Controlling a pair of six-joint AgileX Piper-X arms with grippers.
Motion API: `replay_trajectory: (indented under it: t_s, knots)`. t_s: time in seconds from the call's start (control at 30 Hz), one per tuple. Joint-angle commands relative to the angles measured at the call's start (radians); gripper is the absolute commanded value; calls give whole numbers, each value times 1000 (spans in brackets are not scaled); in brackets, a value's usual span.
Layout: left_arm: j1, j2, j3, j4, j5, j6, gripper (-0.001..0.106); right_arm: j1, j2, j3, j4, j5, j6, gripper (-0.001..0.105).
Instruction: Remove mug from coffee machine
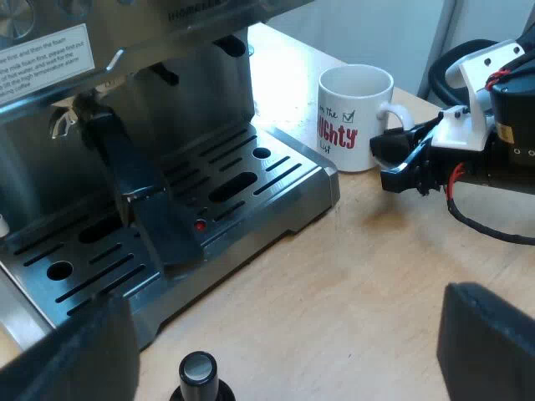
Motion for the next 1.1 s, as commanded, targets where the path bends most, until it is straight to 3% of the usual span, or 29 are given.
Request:
replay_trajectory:
  t_s: [0.03,0.1,0.13,0.23,0.37,0.7,1.1]
  knots:
    - [-5,1,3,-15,8,5,87,-1,3,-7,-14,7,-12,2]
    - [-5,1,3,-15,8,5,87,-1,3,-7,-6,7,-12,11]
    - [-5,1,3,-15,8,5,87,-1,3,-7,3,7,-12,31]
    - [-5,1,3,-15,8,5,87,-1,3,-7,3,7,-12,56]
    - [-5,1,3,-15,8,5,87,-1,3,-7,22,12,-12,69]
    - [-5,1,3,-15,8,5,87,98,-117,-7,286,12,-12,69]
    - [-5,1,3,-15,8,5,87,223,-474,-7,637,8,22,69]
